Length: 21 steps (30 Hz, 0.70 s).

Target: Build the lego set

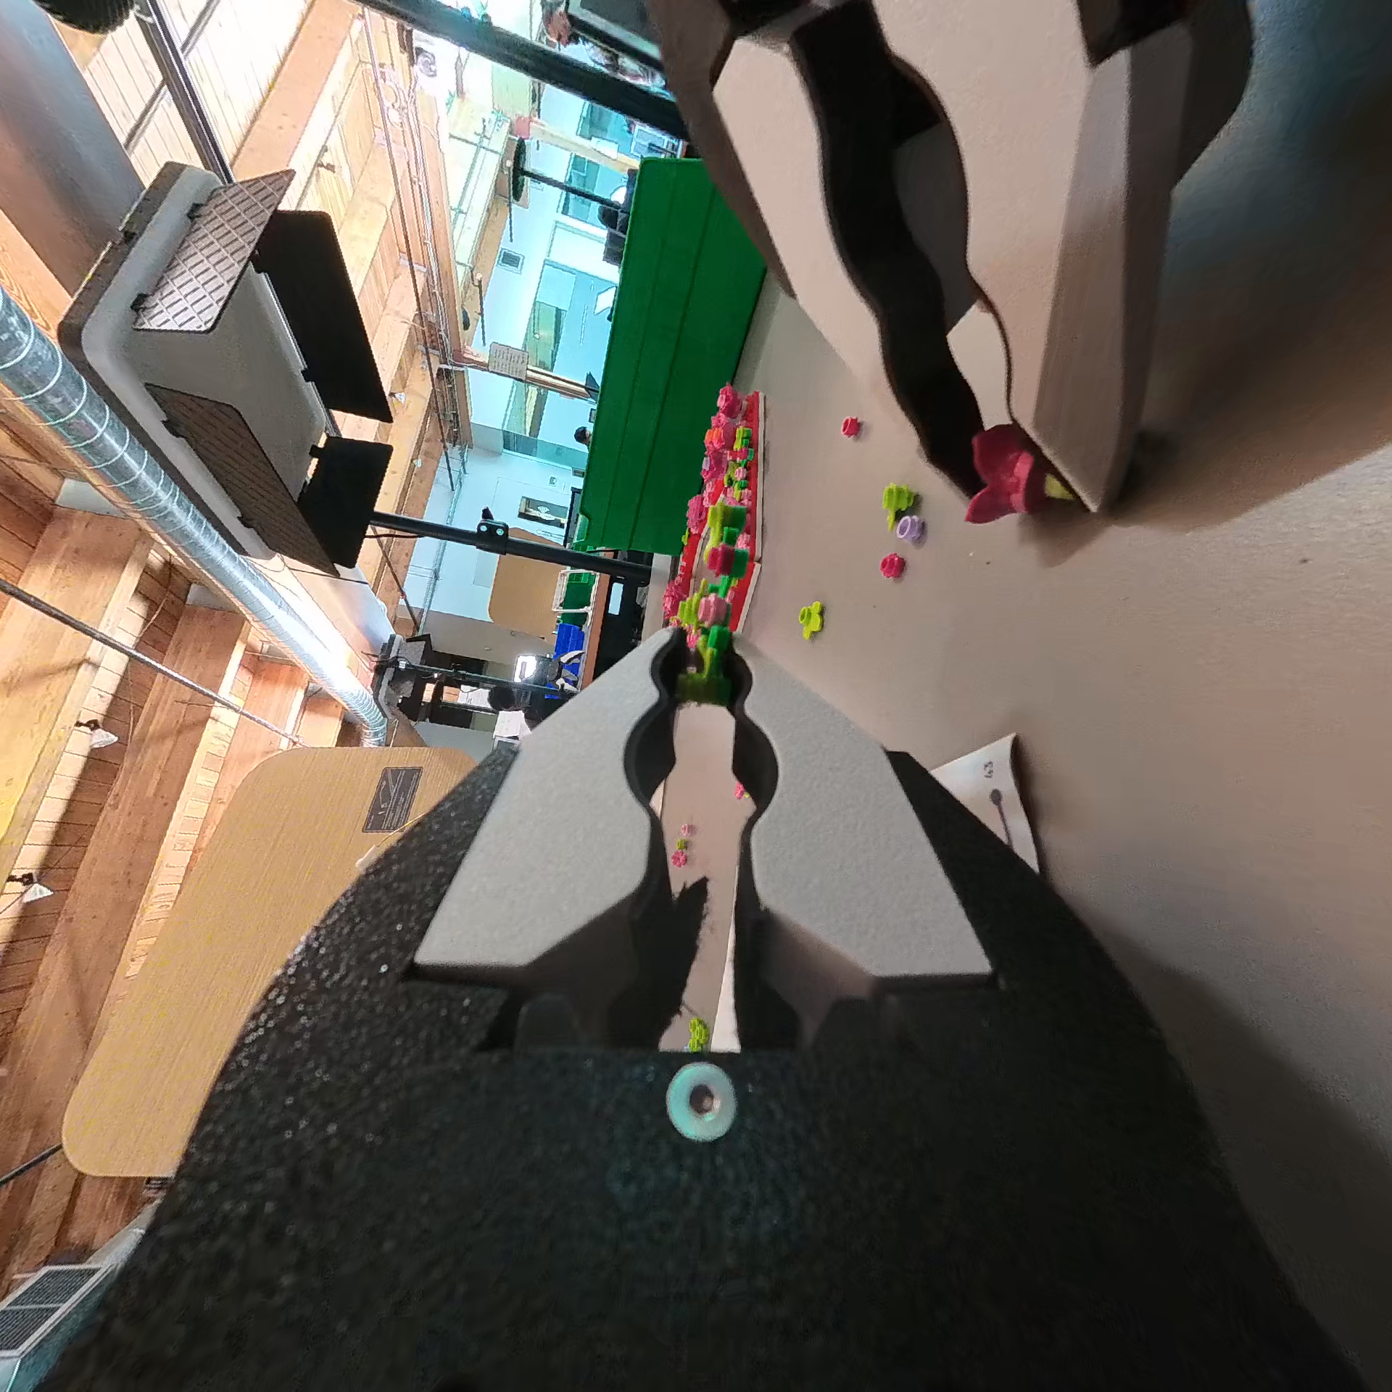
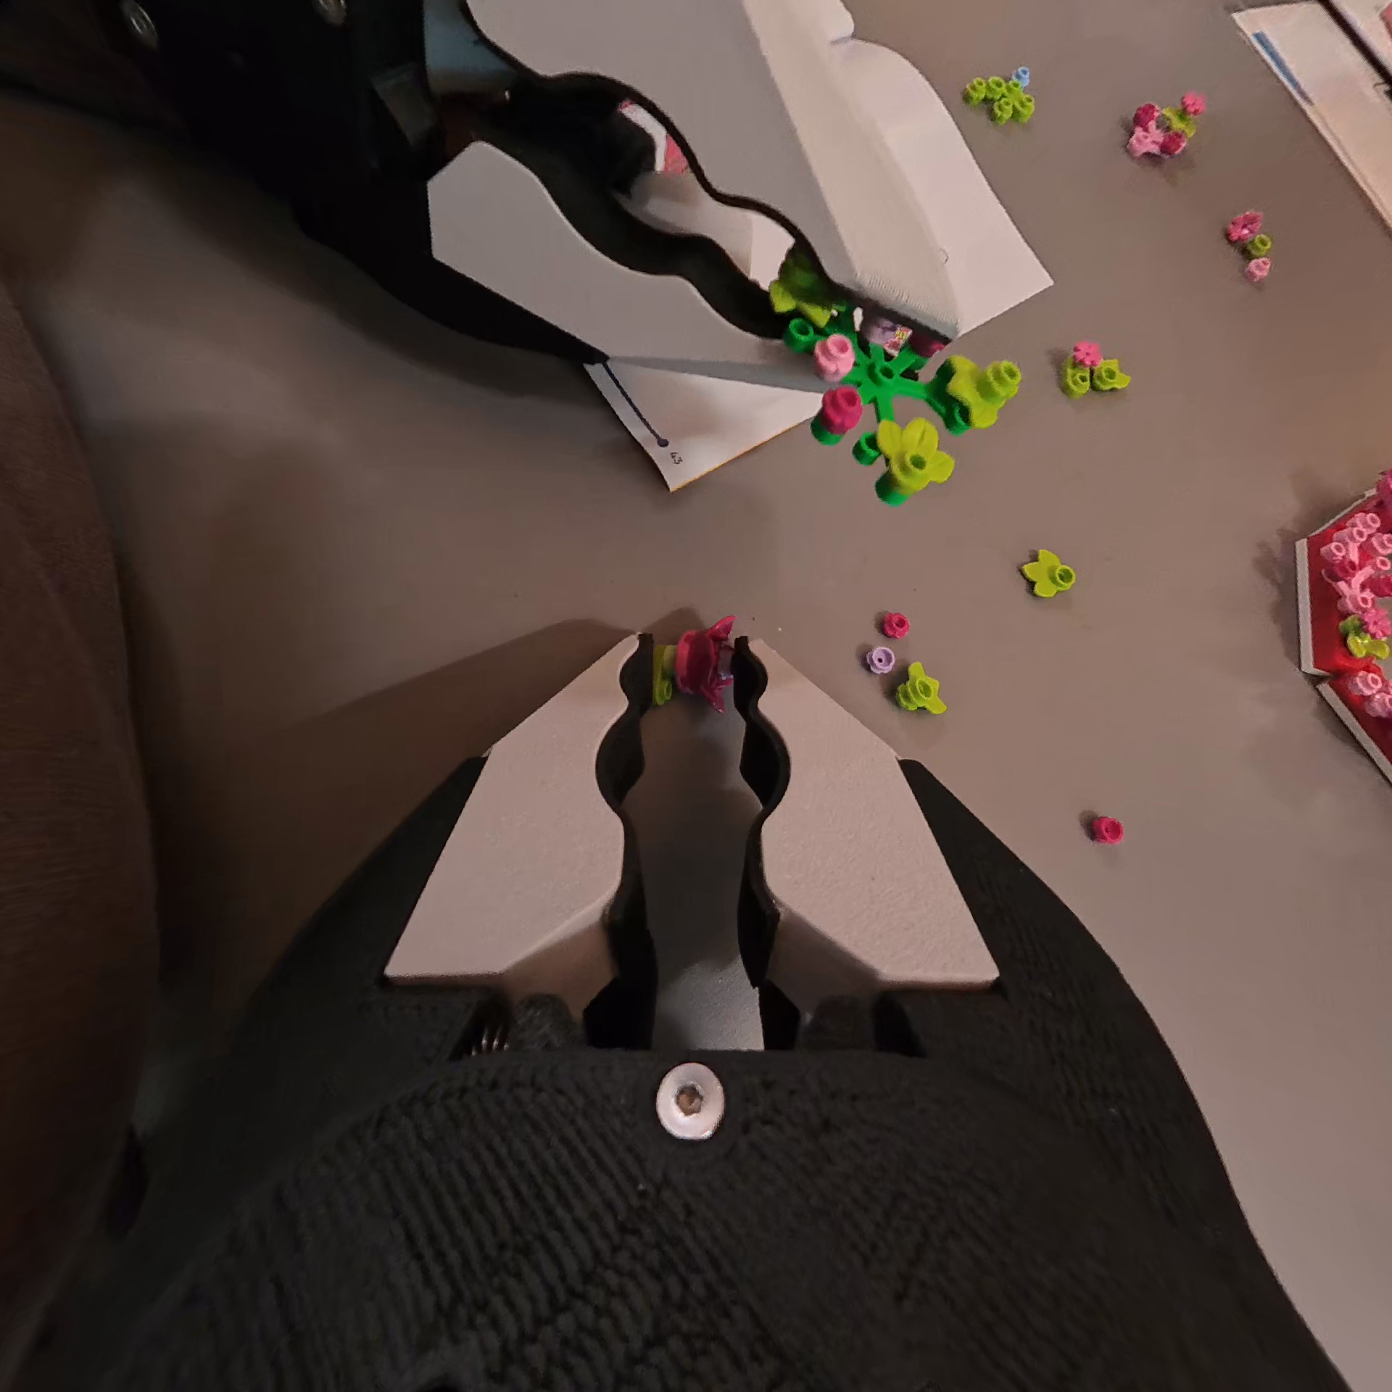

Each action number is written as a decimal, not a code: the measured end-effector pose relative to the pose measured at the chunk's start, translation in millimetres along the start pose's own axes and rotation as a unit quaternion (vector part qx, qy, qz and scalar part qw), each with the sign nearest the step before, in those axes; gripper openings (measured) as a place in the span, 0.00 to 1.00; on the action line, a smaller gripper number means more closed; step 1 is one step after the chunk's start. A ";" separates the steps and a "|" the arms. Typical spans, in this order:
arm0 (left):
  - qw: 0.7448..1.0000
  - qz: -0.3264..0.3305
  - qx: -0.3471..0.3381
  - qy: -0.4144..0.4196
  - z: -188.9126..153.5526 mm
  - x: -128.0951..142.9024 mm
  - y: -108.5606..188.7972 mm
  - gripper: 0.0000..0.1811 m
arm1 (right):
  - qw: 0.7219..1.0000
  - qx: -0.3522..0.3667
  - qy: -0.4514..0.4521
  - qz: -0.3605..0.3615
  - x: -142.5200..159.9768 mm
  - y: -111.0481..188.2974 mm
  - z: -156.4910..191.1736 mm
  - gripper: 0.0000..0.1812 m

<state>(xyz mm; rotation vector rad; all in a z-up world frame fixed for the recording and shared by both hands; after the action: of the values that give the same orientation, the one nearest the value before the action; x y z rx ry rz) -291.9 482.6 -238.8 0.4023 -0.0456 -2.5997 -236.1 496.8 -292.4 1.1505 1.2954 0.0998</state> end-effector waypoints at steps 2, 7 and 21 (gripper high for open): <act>1.000 0.000 0.001 -0.001 -0.5 -0.1 0.0 0.03 | 1.000 -0.002 0.009 0.004 -0.1 -0.1 0.1 0.11; 1.000 0.000 0.001 0.000 0.0 0.5 -0.2 0.03 | 0.996 0.010 0.085 0.009 -0.6 1.4 -1.3 0.11; 1.000 -0.001 0.005 -0.002 -2.1 -0.2 -0.6 0.04 | 0.989 -0.002 0.148 0.023 0.3 24.7 -17.6 0.16</act>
<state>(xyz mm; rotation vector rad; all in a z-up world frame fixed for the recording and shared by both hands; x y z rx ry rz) -291.5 483.3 -240.8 0.3999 -0.0598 -2.6027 -236.9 519.6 -272.4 1.1936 1.5276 0.3180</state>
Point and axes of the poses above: each gripper's, where its closed fingertips meet, y back along the fingers, x out of its underside, z = x × y across the jaws, the point moved 1 cm from there along y, back along the fingers, and after that the axes turned 2 degrees about z, right-handed, at the moved point
